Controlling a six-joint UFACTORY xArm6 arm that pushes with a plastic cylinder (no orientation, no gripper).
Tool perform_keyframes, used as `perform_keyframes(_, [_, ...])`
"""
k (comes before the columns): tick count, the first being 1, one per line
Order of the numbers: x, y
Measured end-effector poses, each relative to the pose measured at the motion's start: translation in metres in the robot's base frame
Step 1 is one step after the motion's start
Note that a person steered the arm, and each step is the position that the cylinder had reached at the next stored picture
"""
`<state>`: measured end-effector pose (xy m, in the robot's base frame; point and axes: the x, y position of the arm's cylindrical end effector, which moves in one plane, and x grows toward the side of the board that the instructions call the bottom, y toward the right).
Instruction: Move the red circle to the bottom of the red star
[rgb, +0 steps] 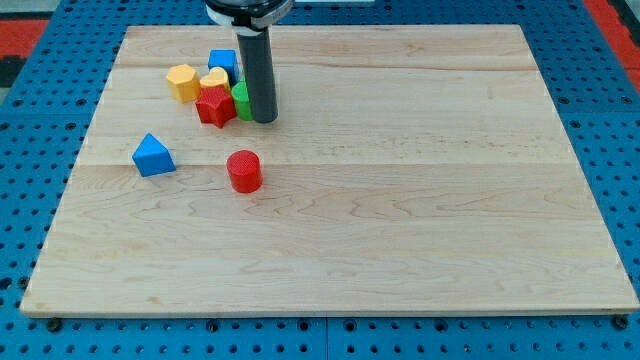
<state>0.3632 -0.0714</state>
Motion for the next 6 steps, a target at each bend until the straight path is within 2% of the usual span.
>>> perform_keyframes(1, [0.024, 0.029])
perform_keyframes(2, [0.090, 0.054])
perform_keyframes(3, [0.119, 0.033])
perform_keyframes(4, [0.118, -0.018])
perform_keyframes(5, [0.098, -0.071])
perform_keyframes(6, [0.071, -0.098])
